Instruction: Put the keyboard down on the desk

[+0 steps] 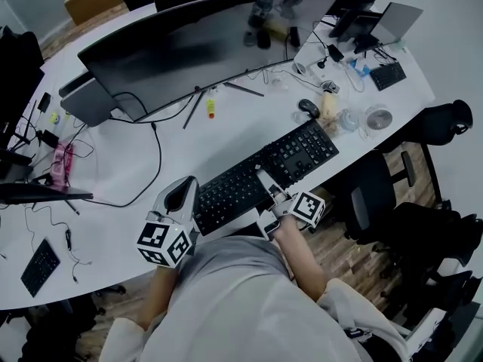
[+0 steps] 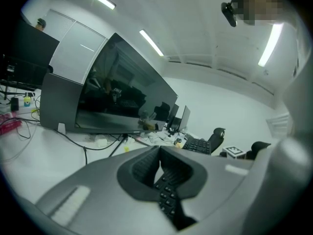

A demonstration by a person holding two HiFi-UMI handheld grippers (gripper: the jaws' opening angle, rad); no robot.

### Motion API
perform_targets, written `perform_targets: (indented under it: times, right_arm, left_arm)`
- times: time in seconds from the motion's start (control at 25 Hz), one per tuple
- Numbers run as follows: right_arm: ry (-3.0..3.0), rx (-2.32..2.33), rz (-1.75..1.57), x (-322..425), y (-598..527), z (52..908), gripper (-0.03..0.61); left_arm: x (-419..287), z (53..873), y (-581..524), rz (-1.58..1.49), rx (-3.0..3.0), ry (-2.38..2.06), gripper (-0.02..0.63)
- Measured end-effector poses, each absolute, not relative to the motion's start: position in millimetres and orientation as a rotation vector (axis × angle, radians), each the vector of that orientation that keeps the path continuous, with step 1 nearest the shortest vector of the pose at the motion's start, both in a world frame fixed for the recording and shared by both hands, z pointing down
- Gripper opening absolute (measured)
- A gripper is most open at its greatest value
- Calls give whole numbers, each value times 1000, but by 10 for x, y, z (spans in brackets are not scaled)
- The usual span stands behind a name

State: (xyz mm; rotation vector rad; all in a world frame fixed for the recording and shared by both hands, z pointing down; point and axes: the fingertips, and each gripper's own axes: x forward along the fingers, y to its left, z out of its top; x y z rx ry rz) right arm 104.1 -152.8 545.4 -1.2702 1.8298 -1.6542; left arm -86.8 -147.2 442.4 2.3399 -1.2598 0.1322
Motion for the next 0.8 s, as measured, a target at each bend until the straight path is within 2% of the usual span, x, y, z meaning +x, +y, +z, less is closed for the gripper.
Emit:
perform_targets:
  times: [0.8]
  right_arm:
    - [1671, -1198, -1811, 889, -1805, 5950, 94]
  left_arm:
    - [-898, 4577, -1577, 172, 2275, -1256, 0]
